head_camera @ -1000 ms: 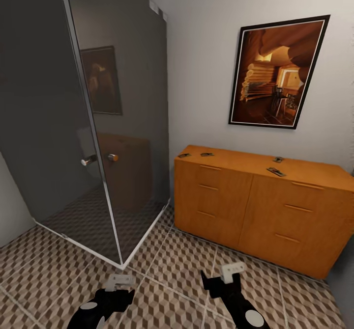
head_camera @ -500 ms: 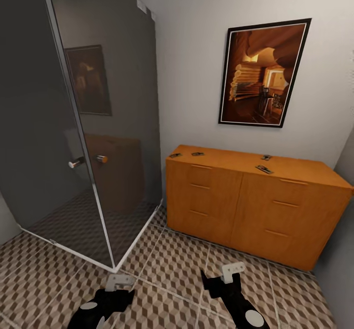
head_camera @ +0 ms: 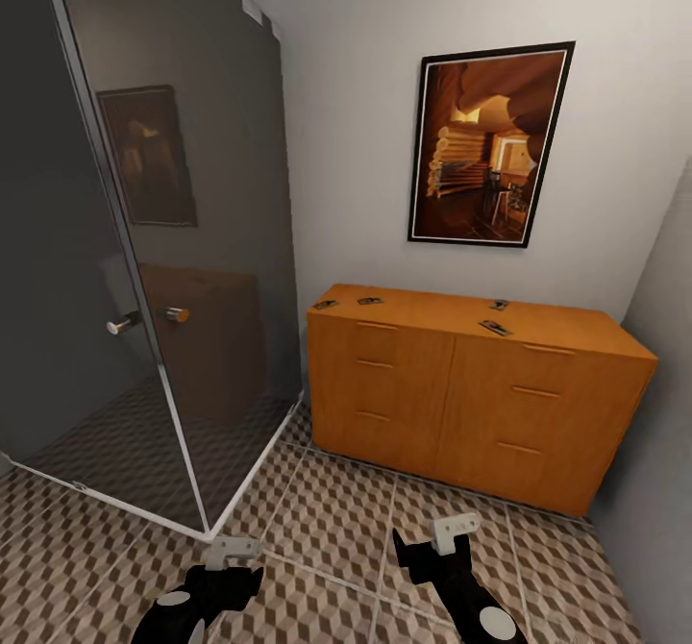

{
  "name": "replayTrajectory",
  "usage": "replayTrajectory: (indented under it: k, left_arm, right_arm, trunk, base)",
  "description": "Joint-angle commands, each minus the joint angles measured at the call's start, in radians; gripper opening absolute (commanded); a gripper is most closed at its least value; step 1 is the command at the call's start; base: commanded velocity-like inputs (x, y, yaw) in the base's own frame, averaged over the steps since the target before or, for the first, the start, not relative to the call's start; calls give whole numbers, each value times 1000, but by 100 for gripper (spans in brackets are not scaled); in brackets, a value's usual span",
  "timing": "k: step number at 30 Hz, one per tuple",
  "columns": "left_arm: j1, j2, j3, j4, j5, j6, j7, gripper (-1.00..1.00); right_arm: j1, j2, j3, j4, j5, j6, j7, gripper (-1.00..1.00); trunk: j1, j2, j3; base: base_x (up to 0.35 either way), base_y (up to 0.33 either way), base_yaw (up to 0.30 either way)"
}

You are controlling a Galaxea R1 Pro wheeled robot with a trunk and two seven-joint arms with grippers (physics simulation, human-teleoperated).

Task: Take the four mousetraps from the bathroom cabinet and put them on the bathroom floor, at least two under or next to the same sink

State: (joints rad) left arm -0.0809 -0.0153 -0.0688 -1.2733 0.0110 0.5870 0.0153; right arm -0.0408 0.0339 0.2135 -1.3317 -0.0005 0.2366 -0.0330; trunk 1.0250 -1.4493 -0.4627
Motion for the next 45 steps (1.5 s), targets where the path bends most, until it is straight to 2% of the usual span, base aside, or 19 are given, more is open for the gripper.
replayTrajectory:
  k: [1,45]
  left_arm:
    - [0,0,0,-1,1,5,2,100]
    - [0,0,-2,17,1,5,0,100]
  right_arm:
    - [-1,0,1,-1,1,6,-4,100]
    - [-1,-2,1,-1,2,6,-5,100]
  trunk:
    - [0,-1,-1]
    - [0,-1,-1]
  base:
    - [0,0,-133]
    - [0,0,-126]
